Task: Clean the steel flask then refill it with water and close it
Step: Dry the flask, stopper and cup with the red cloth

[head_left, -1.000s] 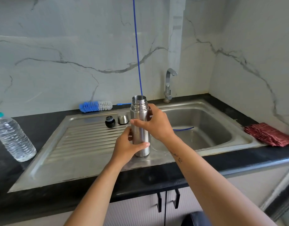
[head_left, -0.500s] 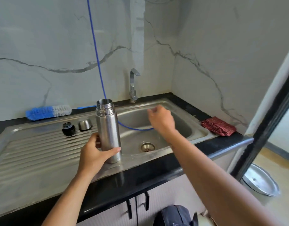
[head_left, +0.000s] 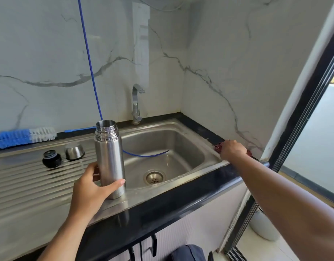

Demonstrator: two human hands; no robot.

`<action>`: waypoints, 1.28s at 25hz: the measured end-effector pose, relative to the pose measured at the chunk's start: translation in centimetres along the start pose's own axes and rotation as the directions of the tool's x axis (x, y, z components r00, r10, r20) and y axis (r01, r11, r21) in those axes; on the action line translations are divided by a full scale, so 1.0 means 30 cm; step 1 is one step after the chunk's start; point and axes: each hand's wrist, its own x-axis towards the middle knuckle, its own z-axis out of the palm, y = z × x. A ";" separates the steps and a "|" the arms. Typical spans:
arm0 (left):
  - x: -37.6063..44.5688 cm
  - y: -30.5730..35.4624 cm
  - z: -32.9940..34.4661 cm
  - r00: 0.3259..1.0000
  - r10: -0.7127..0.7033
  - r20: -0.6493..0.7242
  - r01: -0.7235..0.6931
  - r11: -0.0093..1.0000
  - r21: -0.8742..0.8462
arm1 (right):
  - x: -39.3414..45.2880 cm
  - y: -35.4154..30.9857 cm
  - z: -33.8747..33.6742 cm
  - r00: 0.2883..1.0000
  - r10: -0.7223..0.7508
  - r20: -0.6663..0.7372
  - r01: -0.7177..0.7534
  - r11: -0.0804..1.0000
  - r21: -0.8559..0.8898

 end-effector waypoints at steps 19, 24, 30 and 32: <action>-0.026 0.033 -0.011 1.000 0.027 0.011 -0.026 0.999 -0.044 | -0.045 -0.031 -0.081 0.987 -0.069 -0.143 0.072 0.997 0.012; -0.016 0.046 -0.025 0.998 -0.051 -0.031 0.044 0.980 -0.195 | -0.158 -0.162 -0.204 0.995 -0.064 0.072 -0.041 0.390 0.920; 0.065 0.038 -0.120 0.979 -0.203 0.007 0.172 0.809 -0.562 | -0.385 -0.423 -0.105 0.836 -0.537 0.111 -0.331 -0.333 0.883; 0.079 0.021 -0.140 0.975 -0.212 0.063 0.203 0.743 -0.638 | -0.456 -0.524 -0.073 0.797 -0.595 0.105 -0.388 -0.371 0.844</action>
